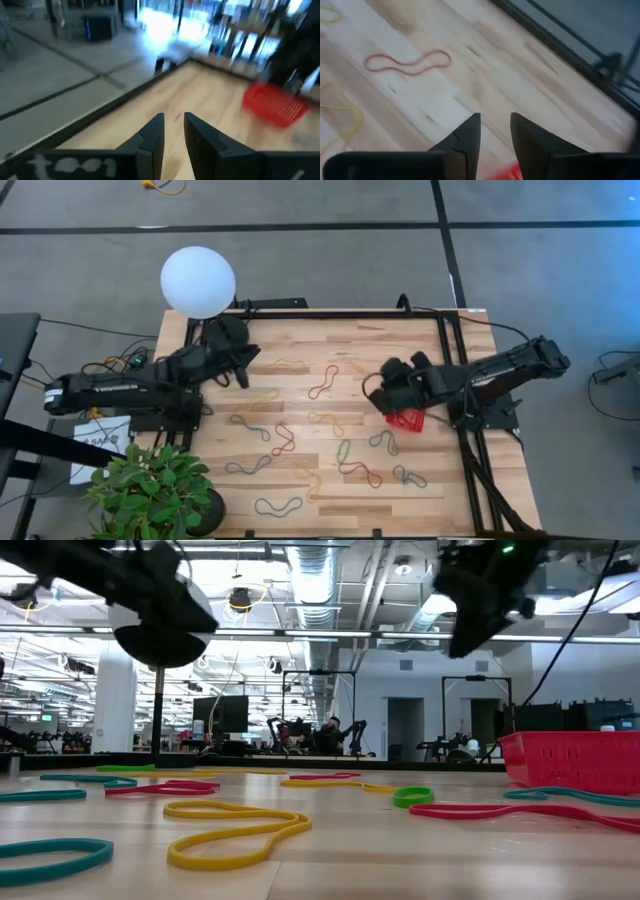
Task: Pick and place rubber bands into bin
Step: Put the red rubber band into the basket
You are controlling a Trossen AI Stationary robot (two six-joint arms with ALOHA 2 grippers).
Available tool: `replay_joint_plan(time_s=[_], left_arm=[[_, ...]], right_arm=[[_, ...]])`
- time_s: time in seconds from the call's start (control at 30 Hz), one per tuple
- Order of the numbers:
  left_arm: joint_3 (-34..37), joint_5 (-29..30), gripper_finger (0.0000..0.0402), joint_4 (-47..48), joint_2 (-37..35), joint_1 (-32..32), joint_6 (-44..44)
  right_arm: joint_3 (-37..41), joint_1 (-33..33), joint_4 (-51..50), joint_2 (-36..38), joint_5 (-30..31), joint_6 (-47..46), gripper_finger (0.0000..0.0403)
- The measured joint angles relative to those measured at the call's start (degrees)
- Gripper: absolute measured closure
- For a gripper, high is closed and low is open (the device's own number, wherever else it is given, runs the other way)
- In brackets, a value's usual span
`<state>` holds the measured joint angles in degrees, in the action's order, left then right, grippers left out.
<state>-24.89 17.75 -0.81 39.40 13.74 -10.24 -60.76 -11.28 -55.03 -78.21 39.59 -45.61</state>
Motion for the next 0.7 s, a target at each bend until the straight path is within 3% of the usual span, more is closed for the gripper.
replay_joint_plan(time_s=[0.17, 0.37, 0.7], left_arm=[[-2.4, -7.1, 0.0338, 2.8, 10.0, 2.5, 1.9], [-2.5, -6.7, 0.0338, 2.0, 18.3, 2.7, 0.6], [-2.4, -5.3, 0.0338, -2.1, 21.3, 2.7, -1.5]], right_arm=[[0.0, 4.9, 14.3, -1.9, -9.0, 16.9, 0.03], [0.1, 11.1, 28.8, -8.2, -22.3, 29.3, 0.0301], [0.1, 17.5, 43.2, -23.4, -24.9, 32.6, 0.0301]])
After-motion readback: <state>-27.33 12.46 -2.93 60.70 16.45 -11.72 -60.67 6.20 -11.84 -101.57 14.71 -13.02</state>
